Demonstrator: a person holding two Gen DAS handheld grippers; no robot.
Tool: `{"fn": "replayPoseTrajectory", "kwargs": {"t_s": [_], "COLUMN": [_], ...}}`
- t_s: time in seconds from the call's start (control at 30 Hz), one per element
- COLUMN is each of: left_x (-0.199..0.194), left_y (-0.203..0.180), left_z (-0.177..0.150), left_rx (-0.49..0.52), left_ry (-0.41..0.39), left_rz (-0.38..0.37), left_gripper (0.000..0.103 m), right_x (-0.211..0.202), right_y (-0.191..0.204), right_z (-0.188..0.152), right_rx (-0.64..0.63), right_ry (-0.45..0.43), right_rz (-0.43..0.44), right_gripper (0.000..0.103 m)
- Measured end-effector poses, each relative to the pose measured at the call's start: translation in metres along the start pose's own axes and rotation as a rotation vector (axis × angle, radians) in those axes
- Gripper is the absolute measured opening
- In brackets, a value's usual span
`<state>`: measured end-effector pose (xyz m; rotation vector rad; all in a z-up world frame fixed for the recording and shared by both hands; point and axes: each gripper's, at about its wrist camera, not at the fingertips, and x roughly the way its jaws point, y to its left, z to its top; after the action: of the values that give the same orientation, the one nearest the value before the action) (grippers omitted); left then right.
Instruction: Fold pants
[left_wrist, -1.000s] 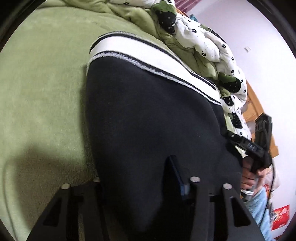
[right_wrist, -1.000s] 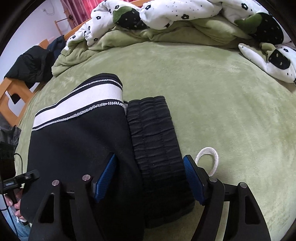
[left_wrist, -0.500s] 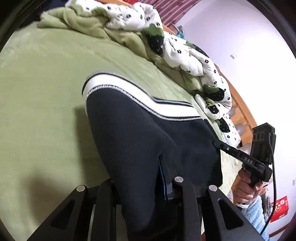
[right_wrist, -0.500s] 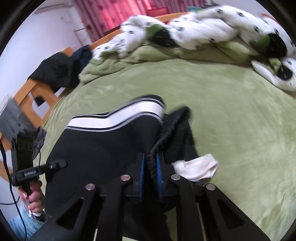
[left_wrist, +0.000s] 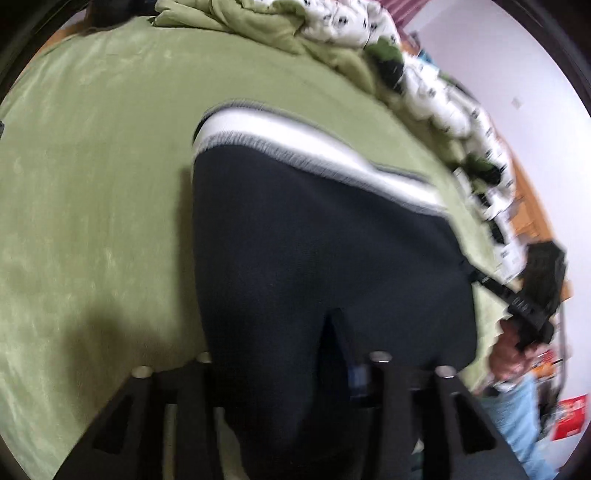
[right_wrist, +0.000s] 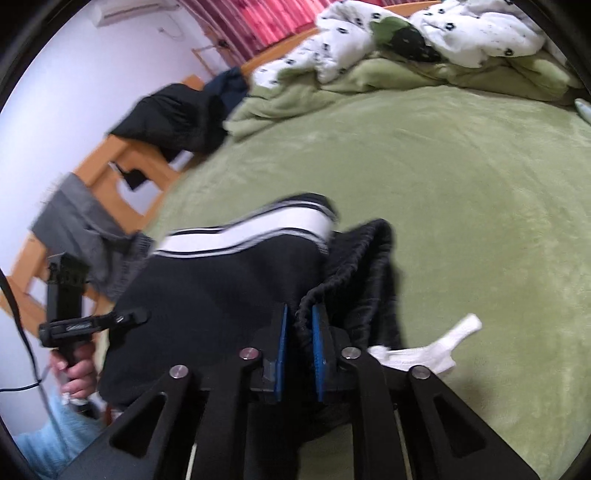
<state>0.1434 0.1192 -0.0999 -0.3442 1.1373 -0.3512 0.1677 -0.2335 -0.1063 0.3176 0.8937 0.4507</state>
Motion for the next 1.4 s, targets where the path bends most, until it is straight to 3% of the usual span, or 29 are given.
{"fn": "replayPoseTrajectory", "kwargs": {"t_s": [0.1,0.2,0.27,0.37,0.47,0.6,0.77,0.87,0.93,0.97,1.0,1.1,1.2,1.23,1.27,1.4], "left_x": [0.001,-0.008,-0.021,-0.046,-0.065,-0.076,-0.079,-0.060,-0.051,-0.047,-0.043,-0.035,-0.033,-0.035,-0.039,-0.066], "left_y": [-0.006,-0.008,-0.004,0.003,0.006,-0.007,-0.023,-0.037,-0.046,-0.049,-0.050,-0.043,-0.037,-0.036,-0.034,-0.009], "left_z": [-0.009,-0.016,-0.022,-0.034,-0.048,-0.078,-0.122,-0.135,-0.136,-0.134,-0.128,-0.114,-0.116,-0.118,-0.121,-0.135], "left_rx": [0.043,0.058,0.071,0.082,0.075,0.179,0.315,0.391,0.426,0.427,0.408,0.311,0.268,0.273,0.272,0.204], "left_ry": [-0.025,-0.036,-0.060,-0.122,-0.143,-0.111,-0.088,-0.053,-0.101,-0.116,-0.118,-0.136,-0.108,-0.102,-0.096,-0.095], "left_rz": [0.058,0.096,0.127,0.156,0.093,0.021,0.038,0.137,0.244,0.264,0.277,0.336,0.329,0.327,0.309,0.169], "left_gripper": [0.054,0.055,0.055,0.058,0.058,0.058,0.058,0.058,0.051,0.033,0.023,0.015,0.019,0.021,0.024,0.045], "right_x": [0.011,0.010,0.001,-0.023,-0.030,-0.015,0.012,0.007,0.003,0.001,0.003,0.006,0.012,0.014,0.017,0.008], "right_y": [-0.024,-0.027,-0.025,-0.014,0.009,0.033,0.023,0.020,0.021,0.020,0.022,0.027,0.031,0.032,0.033,0.044], "right_z": [-0.009,-0.014,-0.011,-0.009,-0.008,-0.008,-0.021,-0.025,-0.026,-0.028,-0.029,-0.032,-0.026,-0.025,-0.023,-0.018], "right_rx": [0.018,0.012,0.031,0.029,-0.052,-0.111,-0.082,-0.046,-0.011,0.000,-0.003,-0.041,-0.033,-0.028,-0.026,-0.074], "right_ry": [0.059,0.065,0.066,-0.003,-0.032,-0.004,0.057,0.043,0.054,0.062,0.073,0.083,0.080,0.078,0.077,0.029], "right_rz": [-0.075,-0.122,-0.131,-0.149,-0.155,-0.146,-0.213,-0.173,-0.133,-0.116,-0.115,-0.146,-0.146,-0.147,-0.154,-0.125], "right_gripper": [0.028,0.041,0.041,0.039,0.039,0.039,0.040,0.039,0.039,0.039,0.039,0.039,0.039,0.022,0.011,0.009]}}
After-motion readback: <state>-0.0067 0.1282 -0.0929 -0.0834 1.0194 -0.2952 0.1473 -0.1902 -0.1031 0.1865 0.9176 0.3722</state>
